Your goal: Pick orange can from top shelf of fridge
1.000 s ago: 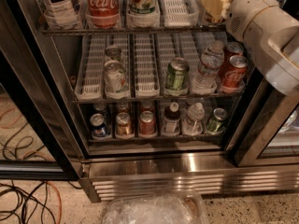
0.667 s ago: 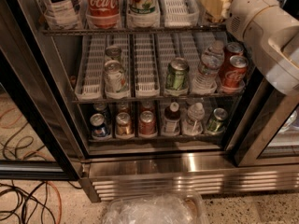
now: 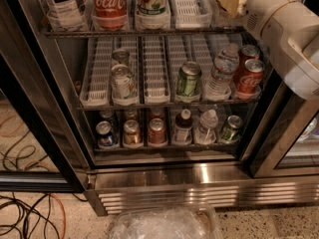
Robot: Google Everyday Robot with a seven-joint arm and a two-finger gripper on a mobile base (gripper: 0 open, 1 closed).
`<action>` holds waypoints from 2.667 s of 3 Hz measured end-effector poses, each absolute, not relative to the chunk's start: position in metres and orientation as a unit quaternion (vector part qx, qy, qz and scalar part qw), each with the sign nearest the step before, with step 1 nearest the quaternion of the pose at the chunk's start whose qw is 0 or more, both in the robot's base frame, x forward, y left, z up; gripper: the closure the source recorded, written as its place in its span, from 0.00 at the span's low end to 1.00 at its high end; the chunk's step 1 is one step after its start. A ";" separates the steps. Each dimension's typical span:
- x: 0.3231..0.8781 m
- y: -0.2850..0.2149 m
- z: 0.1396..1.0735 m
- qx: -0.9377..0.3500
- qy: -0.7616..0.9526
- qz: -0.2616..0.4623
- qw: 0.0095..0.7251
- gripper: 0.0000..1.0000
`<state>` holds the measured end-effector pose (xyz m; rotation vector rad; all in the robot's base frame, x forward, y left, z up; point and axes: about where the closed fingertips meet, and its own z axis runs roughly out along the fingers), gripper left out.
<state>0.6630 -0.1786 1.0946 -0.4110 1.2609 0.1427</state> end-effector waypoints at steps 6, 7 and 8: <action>0.584 -0.149 1.080 -0.237 0.600 0.138 0.752 1.00; 0.571 -0.146 1.067 -0.260 0.608 0.154 0.734 1.00; 0.555 -0.143 1.060 -0.292 0.611 0.171 0.716 1.00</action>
Offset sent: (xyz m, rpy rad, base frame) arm -0.0297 -0.0032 0.0274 -0.0101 -0.0930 0.0086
